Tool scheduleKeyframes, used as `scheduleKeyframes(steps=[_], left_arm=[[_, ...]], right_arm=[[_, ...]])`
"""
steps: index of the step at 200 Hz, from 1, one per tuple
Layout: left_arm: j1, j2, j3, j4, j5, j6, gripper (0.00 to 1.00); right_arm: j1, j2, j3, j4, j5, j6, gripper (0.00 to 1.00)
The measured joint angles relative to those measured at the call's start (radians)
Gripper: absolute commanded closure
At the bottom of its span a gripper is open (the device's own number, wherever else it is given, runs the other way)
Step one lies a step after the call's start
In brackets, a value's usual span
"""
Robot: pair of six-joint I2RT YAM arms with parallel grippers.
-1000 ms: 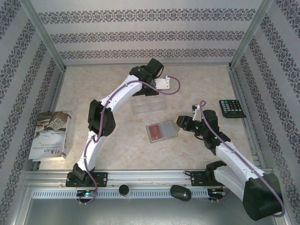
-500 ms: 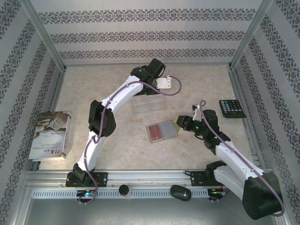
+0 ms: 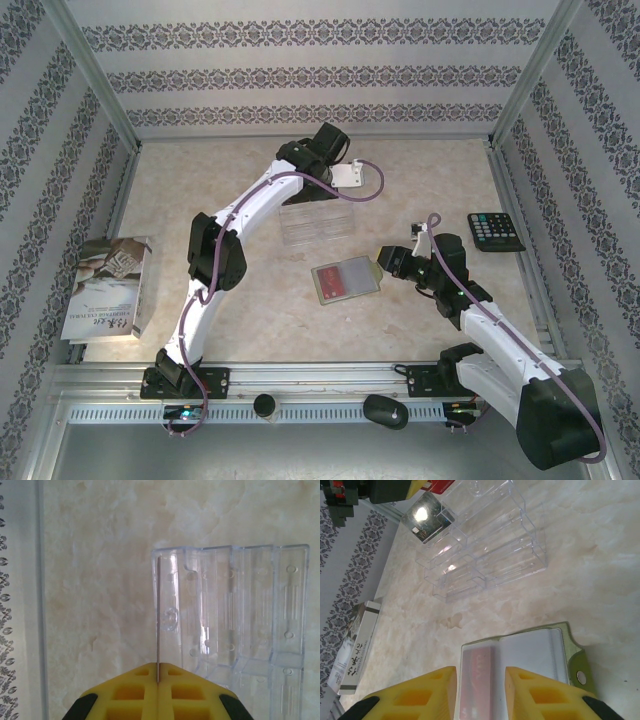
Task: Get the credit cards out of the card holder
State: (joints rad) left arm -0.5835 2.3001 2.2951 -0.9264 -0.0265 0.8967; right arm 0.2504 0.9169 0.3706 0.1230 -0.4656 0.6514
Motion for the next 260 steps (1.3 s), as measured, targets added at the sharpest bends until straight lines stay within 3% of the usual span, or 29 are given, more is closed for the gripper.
scheduleKeyframes(steps=[191, 199, 205, 214, 233, 260], left_arm=[[0.003, 0.031, -0.034, 0.024, -0.002, -0.008, 1.0], [0.003, 0.031, -0.036, 0.029, -0.005, -0.01, 0.89], [0.003, 0.031, -0.037, 0.033, -0.007, -0.013, 0.73], [0.003, 0.031, -0.039, 0.04, -0.012, -0.016, 0.64], [0.003, 0.031, -0.04, 0.06, -0.028, -0.033, 0.55], [0.003, 0.031, -0.04, 0.097, -0.054, -0.044, 0.48]], right_arm=[[-0.013, 0.0, 0.0, 0.0, -0.006, 0.0, 0.67], [-0.013, 0.0, 0.0, 0.0, -0.006, 0.0, 0.66], [-0.013, 0.0, 0.0, 0.0, -0.006, 0.0, 0.66], [-0.013, 0.0, 0.0, 0.0, -0.006, 0.0, 0.66], [-0.013, 0.0, 0.0, 0.0, -0.006, 0.0, 0.66], [-0.013, 0.0, 0.0, 0.0, -0.007, 0.0, 0.66]])
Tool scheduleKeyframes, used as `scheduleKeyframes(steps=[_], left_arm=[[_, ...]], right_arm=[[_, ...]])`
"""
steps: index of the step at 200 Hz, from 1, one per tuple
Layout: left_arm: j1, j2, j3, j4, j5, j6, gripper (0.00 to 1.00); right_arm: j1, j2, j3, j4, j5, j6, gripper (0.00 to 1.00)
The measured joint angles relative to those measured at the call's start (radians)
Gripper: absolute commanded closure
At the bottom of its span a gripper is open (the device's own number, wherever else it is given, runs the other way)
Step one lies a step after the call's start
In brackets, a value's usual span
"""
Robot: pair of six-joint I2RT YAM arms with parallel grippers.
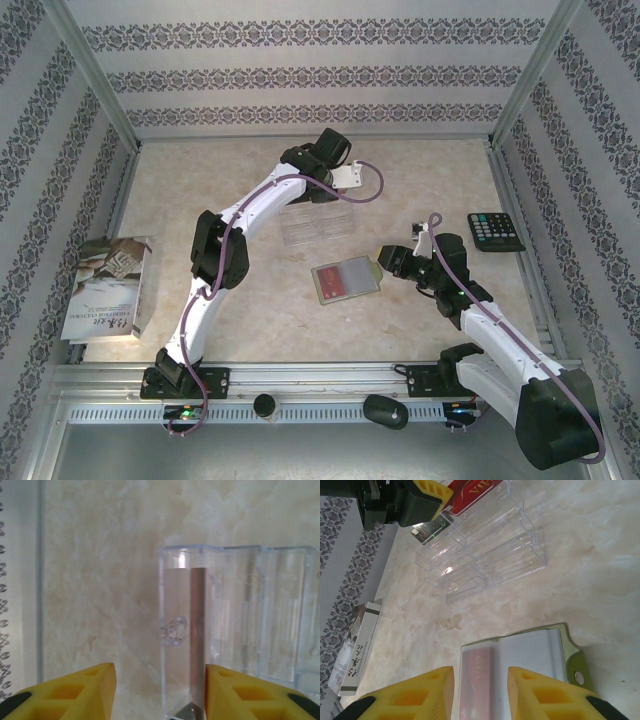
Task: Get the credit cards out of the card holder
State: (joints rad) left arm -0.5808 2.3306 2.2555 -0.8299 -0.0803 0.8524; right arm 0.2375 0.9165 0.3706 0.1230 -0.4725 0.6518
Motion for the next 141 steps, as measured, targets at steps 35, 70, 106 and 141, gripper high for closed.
scheduleKeyframes(steps=[35, 70, 106, 141], left_arm=[[0.0, 0.0, 0.0, 0.059, -0.046, -0.012, 0.42], [0.0, 0.0, -0.012, 0.114, -0.087, -0.016, 0.41], [0.0, -0.001, -0.02, 0.16, -0.114, -0.035, 0.42], [0.0, -0.026, -0.034, 0.231, -0.116, -0.072, 0.41]], right_arm=[[0.0, -0.013, 0.0, 0.0, 0.0, 0.0, 0.66], [0.0, -0.017, -0.001, 0.0, -0.003, 0.001, 0.65], [0.0, -0.032, -0.002, 0.0, -0.007, 0.004, 0.64], [0.0, -0.037, -0.002, -0.001, -0.007, 0.004, 0.62]])
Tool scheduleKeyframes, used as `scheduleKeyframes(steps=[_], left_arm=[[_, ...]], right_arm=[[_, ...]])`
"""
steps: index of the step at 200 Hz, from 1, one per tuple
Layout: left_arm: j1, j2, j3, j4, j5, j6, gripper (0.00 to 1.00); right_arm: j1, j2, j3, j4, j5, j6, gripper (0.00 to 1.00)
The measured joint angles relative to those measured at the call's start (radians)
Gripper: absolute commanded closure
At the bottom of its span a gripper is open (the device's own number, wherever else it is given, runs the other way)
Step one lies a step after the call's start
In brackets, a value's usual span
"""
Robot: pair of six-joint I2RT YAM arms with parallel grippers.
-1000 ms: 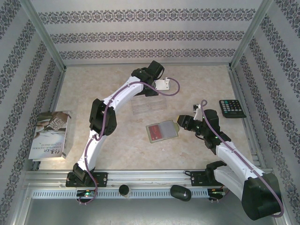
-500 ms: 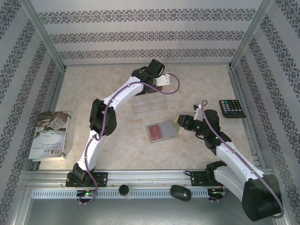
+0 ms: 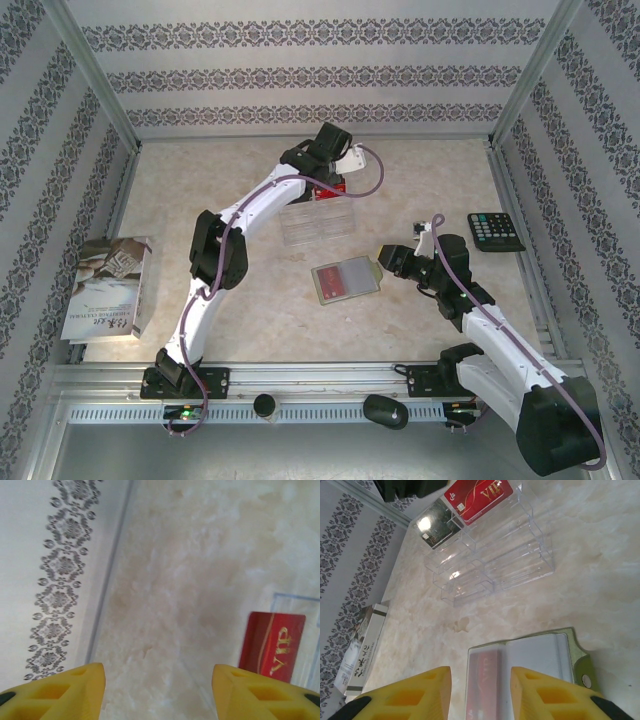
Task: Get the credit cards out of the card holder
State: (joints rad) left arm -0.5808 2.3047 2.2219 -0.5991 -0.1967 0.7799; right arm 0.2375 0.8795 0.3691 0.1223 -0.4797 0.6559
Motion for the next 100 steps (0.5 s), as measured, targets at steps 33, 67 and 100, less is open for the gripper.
scheduleKeyframes(steps=[33, 67, 100], left_arm=[[-0.001, -0.164, -0.138, 0.1, 0.009, -0.104, 0.35], [-0.001, -0.51, -0.475, 0.287, 0.061, -0.333, 0.28], [-0.001, -0.887, -0.934, 0.504, 0.121, -0.644, 0.24]], right_arm=[[0.021, 0.027, 0.003, -0.015, 0.003, -0.012, 0.61], [0.161, 0.127, 0.052, -0.079, 0.069, -0.067, 0.58], [0.329, 0.28, 0.148, -0.117, 0.16, -0.141, 0.57]])
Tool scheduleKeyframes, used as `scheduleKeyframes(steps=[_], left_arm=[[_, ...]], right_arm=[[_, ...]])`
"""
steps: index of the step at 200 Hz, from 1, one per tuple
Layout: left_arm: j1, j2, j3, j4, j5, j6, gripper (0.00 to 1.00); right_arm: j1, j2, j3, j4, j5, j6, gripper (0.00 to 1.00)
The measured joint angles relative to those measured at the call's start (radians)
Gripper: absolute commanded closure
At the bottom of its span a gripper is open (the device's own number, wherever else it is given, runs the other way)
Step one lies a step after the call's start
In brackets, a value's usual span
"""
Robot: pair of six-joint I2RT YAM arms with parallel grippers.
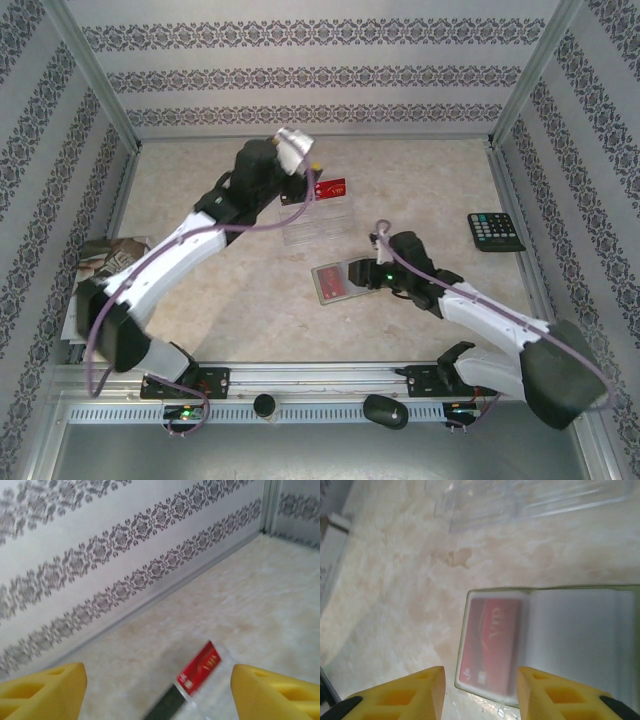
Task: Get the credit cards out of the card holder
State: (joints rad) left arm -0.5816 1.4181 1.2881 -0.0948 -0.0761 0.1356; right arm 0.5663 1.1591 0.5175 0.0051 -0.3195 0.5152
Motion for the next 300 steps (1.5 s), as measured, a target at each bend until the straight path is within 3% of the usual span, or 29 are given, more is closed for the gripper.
scheduleKeyframes(steps=[54, 110, 137, 176, 201, 244, 300], left_arm=[[-0.001, -0.243, -0.506, 0.042, 0.016, -0.41, 0.27], [-0.001, -0.344, -0.651, 0.012, 0.016, -0.598, 0.29], [-0.001, -0.345, -0.654, 0.01, 0.017, -0.62, 0.3], [-0.008, -0.333, -0.655, 0.012, 0.024, -0.628, 0.31], [-0.019, -0.318, -0.662, 0.014, 0.032, -0.63, 0.32], [-0.021, -0.285, -0.695, 0.035, 0.077, -0.643, 0.41], [-0.105, -0.087, -0.695, 0.105, 0.113, -0.686, 0.53]], right_arm=[[0.144, 0.312, 0.195, -0.083, 0.138, -0.122, 0.59], [0.273, 0.513, 0.362, -0.213, 0.327, -0.224, 0.57], [0.299, 0.554, 0.4, -0.243, 0.397, -0.241, 0.69], [0.3, 0.565, 0.406, -0.237, 0.427, -0.246, 0.97], [0.299, 0.556, 0.396, -0.206, 0.398, -0.24, 1.0], [0.278, 0.523, 0.386, -0.111, 0.242, -0.176, 1.0], [0.188, 0.452, 0.274, 0.05, 0.143, -0.03, 1.0]])
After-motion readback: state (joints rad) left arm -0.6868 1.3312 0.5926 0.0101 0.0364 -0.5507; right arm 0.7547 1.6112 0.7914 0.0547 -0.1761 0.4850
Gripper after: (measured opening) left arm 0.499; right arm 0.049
